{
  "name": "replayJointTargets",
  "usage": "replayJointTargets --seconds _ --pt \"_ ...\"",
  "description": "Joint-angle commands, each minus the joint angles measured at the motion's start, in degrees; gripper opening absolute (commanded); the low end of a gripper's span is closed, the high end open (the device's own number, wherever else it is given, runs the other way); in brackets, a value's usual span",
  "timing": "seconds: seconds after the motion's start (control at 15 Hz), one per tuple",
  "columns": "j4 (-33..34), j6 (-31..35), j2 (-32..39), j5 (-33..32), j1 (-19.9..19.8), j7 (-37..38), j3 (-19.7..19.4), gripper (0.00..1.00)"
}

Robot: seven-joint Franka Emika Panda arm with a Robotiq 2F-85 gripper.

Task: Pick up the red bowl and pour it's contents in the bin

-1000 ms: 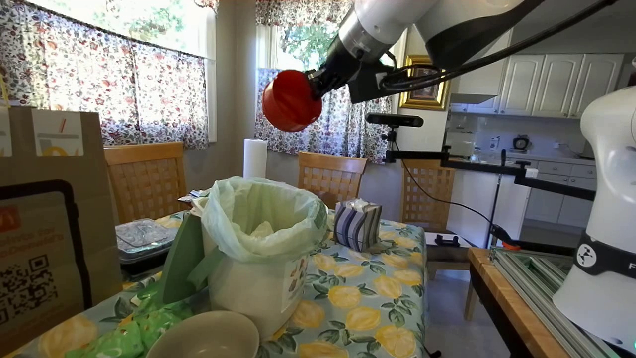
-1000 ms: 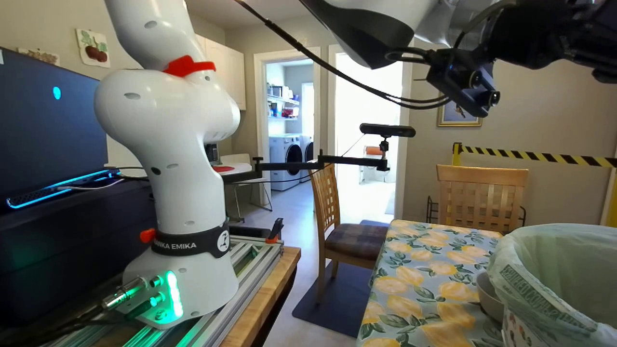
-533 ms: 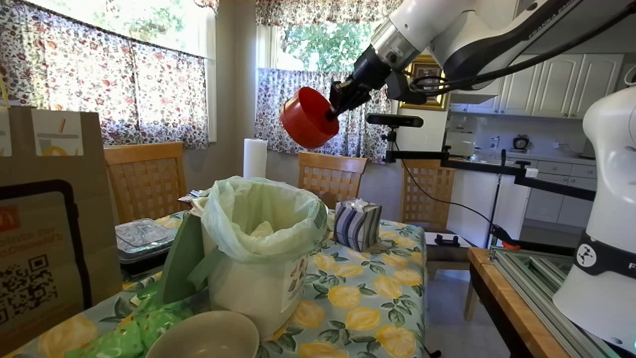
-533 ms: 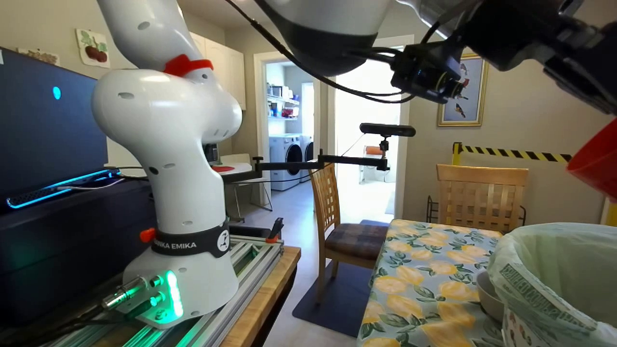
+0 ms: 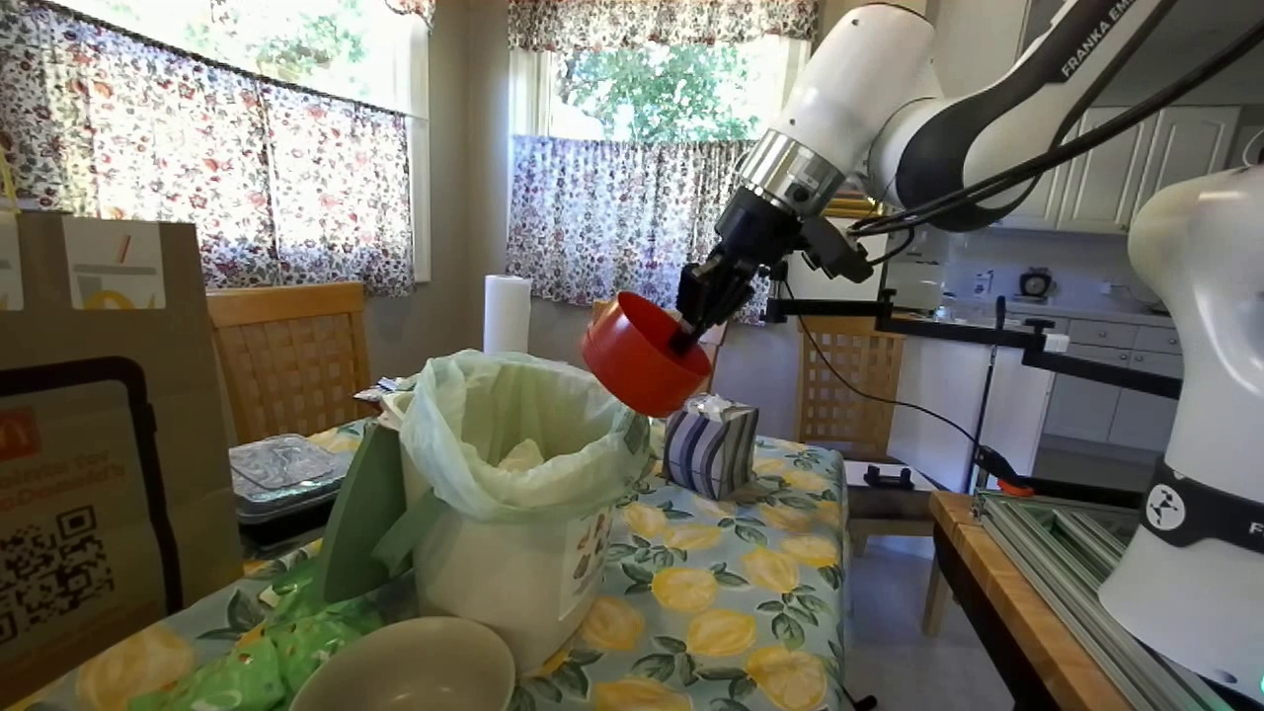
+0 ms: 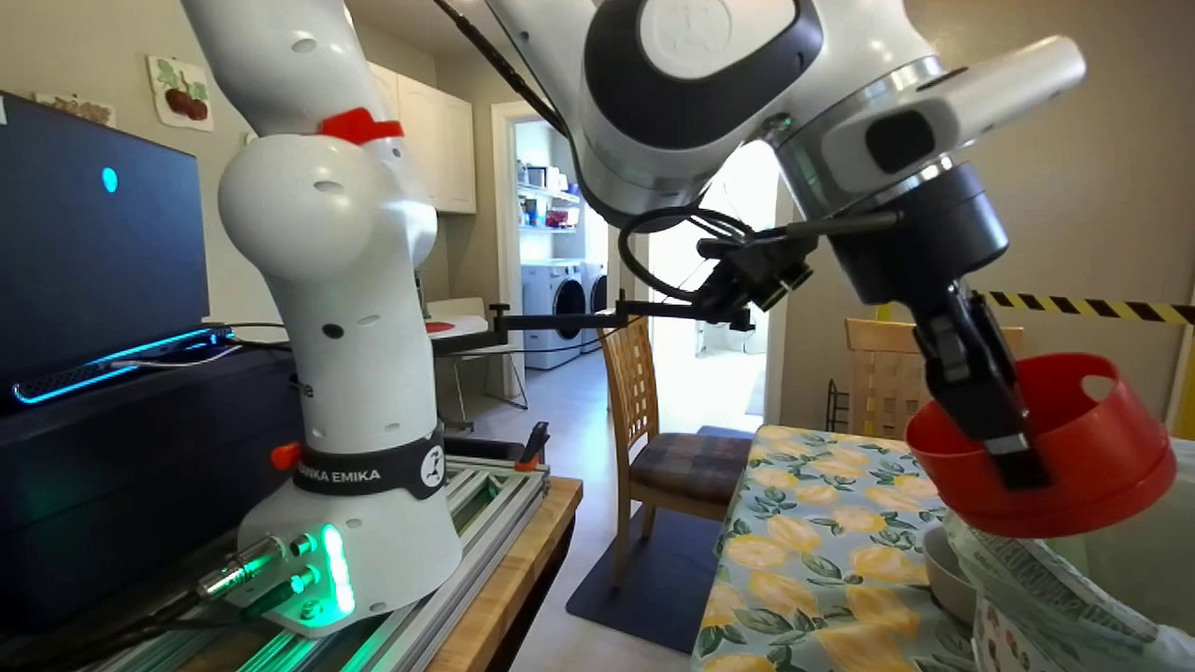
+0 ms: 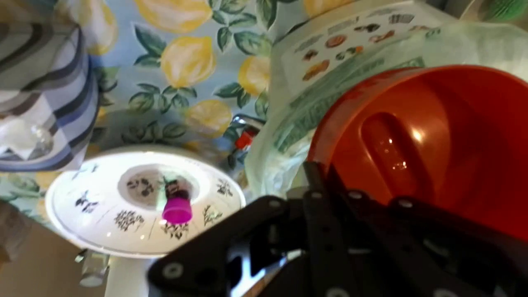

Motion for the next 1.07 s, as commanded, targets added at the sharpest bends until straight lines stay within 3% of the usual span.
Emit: replayJointTargets --seconds 0.0,0.33,0.4,0.53,0.73,0.8,0.87,0.93,1.0 --pt "0.3 -14.4 -8.6 14.4 15.7 -14.5 -11.5 0.01" --pt "4.1 -37.2 -12.4 24.7 15.3 -26.0 -11.6 0.01" --pt "4.8 -40.3 -9.1 33.0 6.9 -32.2 -2.5 0.01" --pt "7.2 -46.3 -5.9 37.4 -0.2 -35.3 4.2 0.01" --pt "9.4 -47.2 -0.8 36.9 -12.4 -33.6 15.8 0.01" --pt "10.0 -46.6 0.1 35.3 -16.1 -31.6 19.4 0.28" --pt "10.8 -45.8 1.6 34.1 -19.0 -30.5 21.9 0.29" --pt "11.4 -44.7 3.4 33.8 -21.2 -29.9 23.7 0.08" --pt "11.9 -44.9 3.7 33.4 -23.2 -29.2 25.5 0.07"
